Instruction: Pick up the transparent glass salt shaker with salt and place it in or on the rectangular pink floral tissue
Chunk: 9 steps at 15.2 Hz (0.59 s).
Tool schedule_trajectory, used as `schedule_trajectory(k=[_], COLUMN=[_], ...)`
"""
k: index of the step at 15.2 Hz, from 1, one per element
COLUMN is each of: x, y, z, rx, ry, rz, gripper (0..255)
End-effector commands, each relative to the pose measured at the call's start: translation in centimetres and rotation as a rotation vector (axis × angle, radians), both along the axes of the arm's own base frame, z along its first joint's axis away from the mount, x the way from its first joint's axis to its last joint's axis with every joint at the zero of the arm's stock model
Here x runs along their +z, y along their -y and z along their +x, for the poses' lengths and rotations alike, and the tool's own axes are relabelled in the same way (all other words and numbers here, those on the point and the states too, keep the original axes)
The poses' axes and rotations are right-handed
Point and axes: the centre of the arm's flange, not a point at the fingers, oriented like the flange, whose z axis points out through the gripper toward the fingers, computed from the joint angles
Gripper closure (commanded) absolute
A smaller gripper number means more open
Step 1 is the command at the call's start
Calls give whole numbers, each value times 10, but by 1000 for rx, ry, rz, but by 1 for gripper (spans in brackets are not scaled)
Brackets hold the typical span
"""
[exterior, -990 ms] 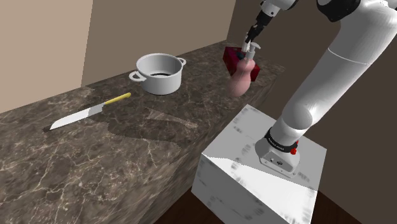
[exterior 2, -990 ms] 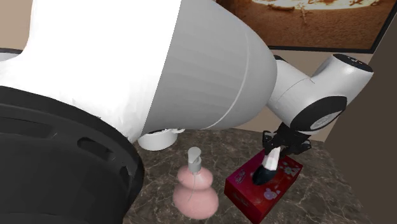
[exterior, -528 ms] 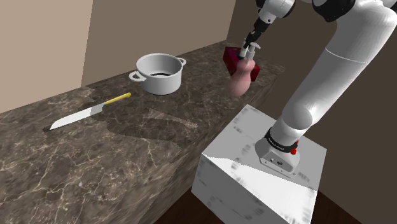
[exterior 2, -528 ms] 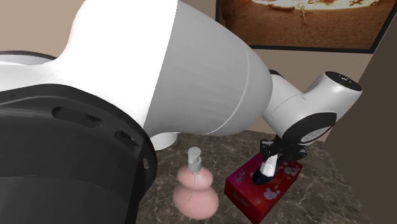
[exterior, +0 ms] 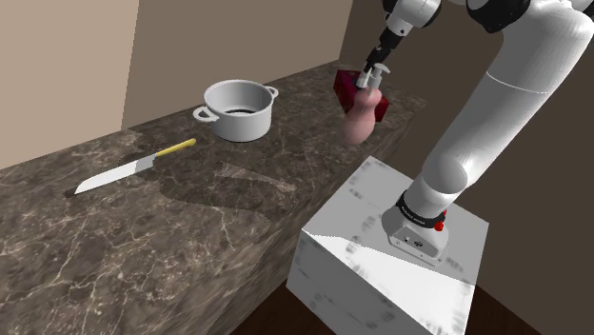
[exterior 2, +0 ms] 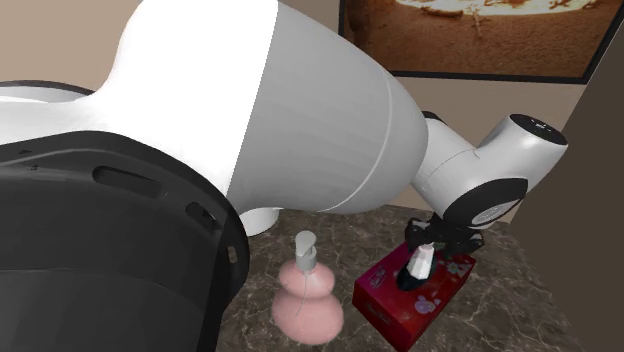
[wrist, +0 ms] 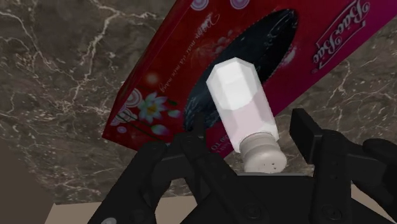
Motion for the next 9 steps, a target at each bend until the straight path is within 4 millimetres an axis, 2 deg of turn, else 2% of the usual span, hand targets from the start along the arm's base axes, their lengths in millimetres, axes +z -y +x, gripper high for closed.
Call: schedule_trajectory(k=[1, 5, 9], x=[0, 0, 48], y=[0, 0, 5], z=[0, 0, -12], rx=[0, 0, 0], ry=[0, 0, 0], rz=[0, 0, 0], gripper=[0, 0, 0])
